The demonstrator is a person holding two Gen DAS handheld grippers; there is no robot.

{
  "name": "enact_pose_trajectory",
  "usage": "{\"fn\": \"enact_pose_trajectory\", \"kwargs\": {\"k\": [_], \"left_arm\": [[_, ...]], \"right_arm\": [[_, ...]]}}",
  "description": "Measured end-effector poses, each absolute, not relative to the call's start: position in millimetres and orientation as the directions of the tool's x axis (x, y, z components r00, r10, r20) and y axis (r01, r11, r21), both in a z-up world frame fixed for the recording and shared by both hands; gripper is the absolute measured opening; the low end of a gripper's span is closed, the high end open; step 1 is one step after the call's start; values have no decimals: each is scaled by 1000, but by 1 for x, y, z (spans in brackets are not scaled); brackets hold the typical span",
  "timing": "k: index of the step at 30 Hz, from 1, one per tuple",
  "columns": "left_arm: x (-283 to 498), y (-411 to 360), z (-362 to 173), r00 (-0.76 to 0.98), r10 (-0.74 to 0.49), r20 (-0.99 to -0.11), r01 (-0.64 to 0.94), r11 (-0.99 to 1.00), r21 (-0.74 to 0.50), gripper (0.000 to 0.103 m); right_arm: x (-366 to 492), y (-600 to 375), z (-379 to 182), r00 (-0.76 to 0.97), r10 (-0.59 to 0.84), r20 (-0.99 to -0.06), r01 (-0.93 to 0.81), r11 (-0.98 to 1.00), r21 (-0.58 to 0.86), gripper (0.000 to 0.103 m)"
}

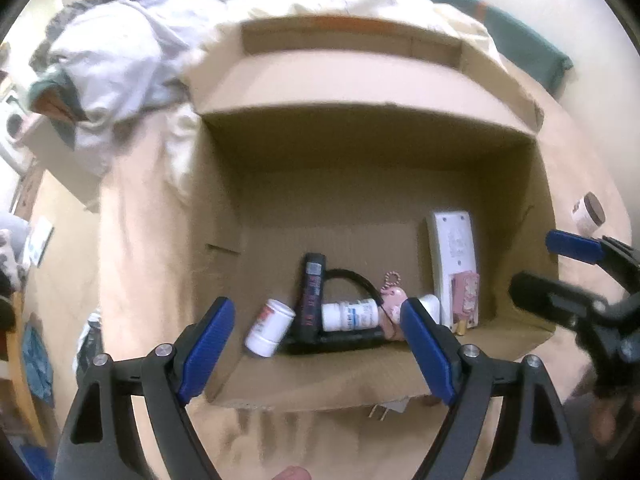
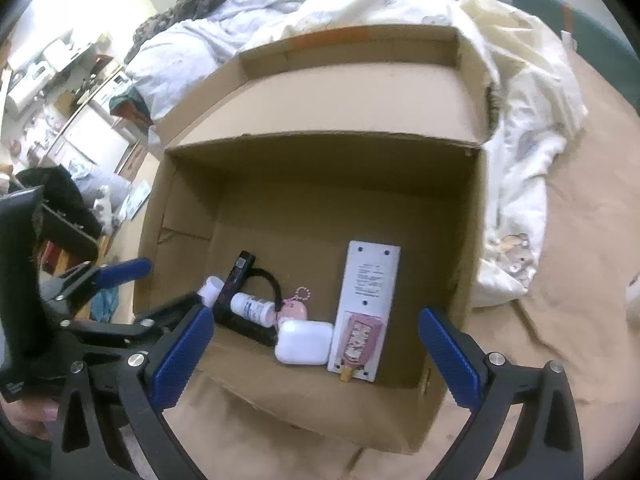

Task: Organize rigid objects
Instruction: 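Lower the black battery into the box with the left while the right releases the earbuds case beside it, then lower the left gripper to the white charger plug and grasp it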

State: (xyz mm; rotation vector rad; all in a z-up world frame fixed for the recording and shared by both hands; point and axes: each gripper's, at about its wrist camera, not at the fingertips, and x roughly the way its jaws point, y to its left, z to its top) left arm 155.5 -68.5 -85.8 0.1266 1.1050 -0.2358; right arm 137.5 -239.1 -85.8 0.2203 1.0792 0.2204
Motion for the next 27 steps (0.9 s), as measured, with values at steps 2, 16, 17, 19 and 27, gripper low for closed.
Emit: {"fn": "enact_pose_trajectory", "kwargs": {"k": [2,16,17,19,27], "left_arm": [[151,-64,-78,438,-141,-888,240,970,-35,83],[95,-35,-63,412,-185,-892,186,976,-117,83],[91,-31,-65,407,-187,-894,168,977,-128,83],[82,-24,-75,392,-184,-901,131,981,-143,83],[81,-3,-106,331,-131,-935,19,991,-132,83]], "right_arm": [[132,-240,-78,472,288,-833,-68,954,292,103],[70,-247,-77,434,432,-791,-21,882,470,103],[65,-249,-82,431,433,-791,-2,878,480,103],[54,-250,-93,423,412,-807,32,883,468,103],[41,-261,-118,371,337,-865,120,907,404,103]]}}
